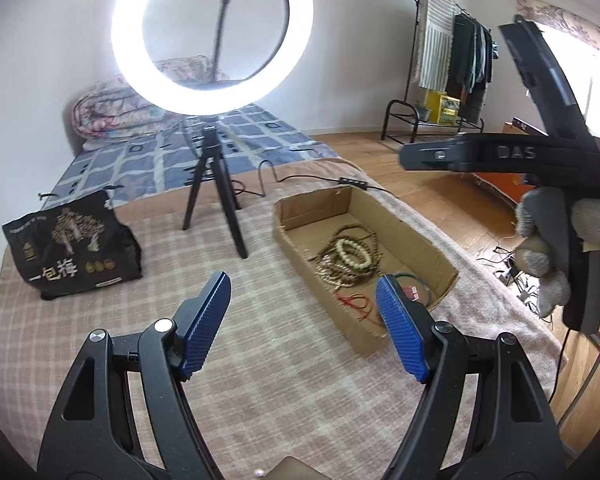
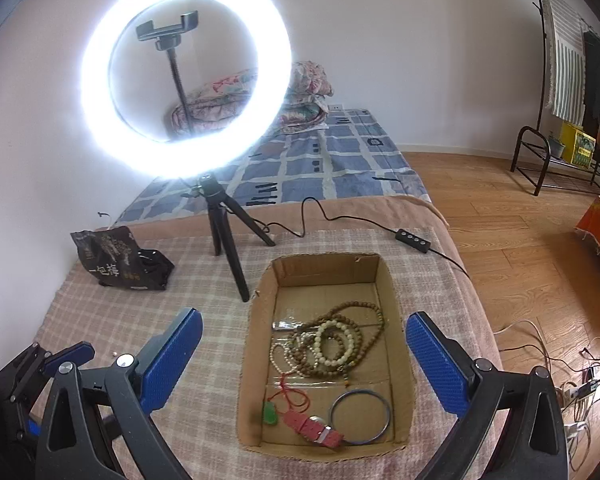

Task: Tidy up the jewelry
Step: 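Move both tools back over the bed toward the small pearl earrings, then close the left tool on one pearl earring while the right tool grips the other, then carry both pearl earrings over the cardboard box with both tools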

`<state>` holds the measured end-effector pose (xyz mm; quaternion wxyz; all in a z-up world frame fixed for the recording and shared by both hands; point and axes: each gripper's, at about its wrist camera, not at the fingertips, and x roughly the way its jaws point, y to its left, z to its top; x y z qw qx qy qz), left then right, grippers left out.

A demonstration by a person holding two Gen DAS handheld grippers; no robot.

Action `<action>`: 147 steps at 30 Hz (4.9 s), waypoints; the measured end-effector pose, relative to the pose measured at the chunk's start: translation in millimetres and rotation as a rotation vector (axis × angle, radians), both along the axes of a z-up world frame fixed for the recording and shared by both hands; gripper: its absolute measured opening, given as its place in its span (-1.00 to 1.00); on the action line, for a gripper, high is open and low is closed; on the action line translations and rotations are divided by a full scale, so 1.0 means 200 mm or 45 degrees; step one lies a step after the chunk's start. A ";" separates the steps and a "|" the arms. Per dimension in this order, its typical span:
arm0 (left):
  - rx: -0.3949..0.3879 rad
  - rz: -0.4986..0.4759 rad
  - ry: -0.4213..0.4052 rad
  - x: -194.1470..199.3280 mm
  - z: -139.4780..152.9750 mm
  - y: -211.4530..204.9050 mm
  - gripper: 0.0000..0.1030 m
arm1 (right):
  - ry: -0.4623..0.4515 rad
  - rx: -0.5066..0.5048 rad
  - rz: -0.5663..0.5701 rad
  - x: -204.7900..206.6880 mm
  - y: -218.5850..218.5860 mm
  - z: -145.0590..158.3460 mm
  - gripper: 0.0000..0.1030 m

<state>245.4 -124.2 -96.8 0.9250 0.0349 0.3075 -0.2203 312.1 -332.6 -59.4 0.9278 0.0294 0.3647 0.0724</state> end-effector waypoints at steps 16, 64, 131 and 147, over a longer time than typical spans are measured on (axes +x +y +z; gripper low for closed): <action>0.064 0.240 0.036 0.04 -0.13 0.59 0.50 | 0.020 -0.036 0.210 -0.19 0.37 -0.17 0.99; 0.132 0.257 0.328 0.31 -0.73 0.89 -0.39 | 0.365 -0.134 0.788 -0.48 1.00 -0.91 -0.33; 0.040 0.089 0.094 0.17 -0.27 0.49 -0.88 | 0.152 -0.025 0.464 -0.47 0.51 -0.55 -0.87; -0.001 0.012 0.063 0.20 -0.15 0.17 -0.88 | 0.070 -0.012 0.267 -0.50 0.12 -0.39 -0.87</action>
